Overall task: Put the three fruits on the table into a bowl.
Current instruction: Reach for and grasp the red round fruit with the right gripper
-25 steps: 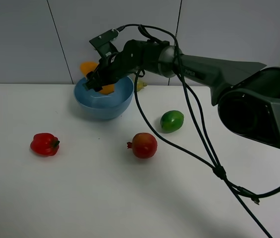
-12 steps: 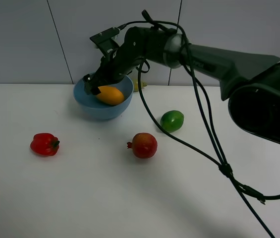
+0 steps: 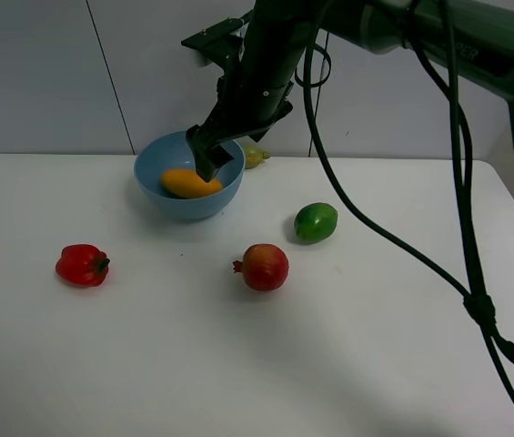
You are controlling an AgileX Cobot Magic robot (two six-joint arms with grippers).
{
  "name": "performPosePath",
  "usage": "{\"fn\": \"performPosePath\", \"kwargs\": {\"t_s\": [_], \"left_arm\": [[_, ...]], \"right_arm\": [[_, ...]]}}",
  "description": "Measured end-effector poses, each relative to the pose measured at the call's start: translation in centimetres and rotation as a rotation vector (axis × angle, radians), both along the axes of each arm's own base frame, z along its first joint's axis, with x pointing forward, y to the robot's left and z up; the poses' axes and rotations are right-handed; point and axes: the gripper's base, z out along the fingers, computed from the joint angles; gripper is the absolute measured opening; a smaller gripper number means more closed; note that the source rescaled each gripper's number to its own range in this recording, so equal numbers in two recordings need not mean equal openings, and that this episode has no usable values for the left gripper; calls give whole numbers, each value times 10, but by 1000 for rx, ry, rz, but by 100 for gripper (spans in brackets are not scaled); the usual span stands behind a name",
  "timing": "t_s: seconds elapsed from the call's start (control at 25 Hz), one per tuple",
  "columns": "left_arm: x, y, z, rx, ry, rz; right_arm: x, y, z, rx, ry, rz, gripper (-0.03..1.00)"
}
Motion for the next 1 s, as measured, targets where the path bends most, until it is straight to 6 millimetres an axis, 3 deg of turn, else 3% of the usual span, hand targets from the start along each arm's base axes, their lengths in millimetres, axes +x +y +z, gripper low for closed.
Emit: {"fn": "performPosePath", "kwargs": {"t_s": [0.24, 0.48, 0.68, 1.0], "left_arm": [[0, 0, 0, 0, 0, 0], [0, 0, 0, 0, 0, 0], [0, 0, 0, 0, 0, 0], [0, 0, 0, 0, 0, 0]], "right_arm": [[-29, -4, -25, -91, 89, 39, 100], [-64, -36, -49, -157, 128, 36, 100], [-67, -42, -73, -159, 90, 32, 100], [-54, -35, -96, -162, 12, 68, 100]]}}
